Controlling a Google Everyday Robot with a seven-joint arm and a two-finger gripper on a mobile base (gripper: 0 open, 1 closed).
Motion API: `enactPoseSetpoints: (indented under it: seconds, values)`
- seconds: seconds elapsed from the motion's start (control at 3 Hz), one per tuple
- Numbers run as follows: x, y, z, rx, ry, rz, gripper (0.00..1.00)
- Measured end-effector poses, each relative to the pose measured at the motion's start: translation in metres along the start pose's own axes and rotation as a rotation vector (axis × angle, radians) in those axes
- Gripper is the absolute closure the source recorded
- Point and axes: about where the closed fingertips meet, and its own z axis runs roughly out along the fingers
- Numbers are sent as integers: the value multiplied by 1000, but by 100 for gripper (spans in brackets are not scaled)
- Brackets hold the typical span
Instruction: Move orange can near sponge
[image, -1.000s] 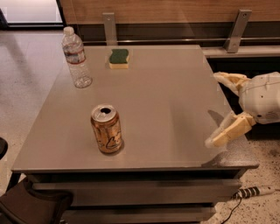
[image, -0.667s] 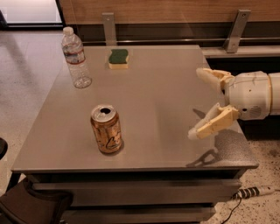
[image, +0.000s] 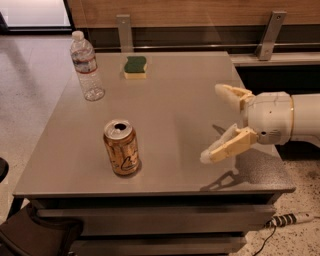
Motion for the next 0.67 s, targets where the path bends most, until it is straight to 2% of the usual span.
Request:
enactPoseSetpoints:
  seconds: [0.33, 0.67]
  values:
    - [-8, 15, 39, -44, -83, 10, 0]
    - [-16, 25, 66, -88, -116, 1, 0]
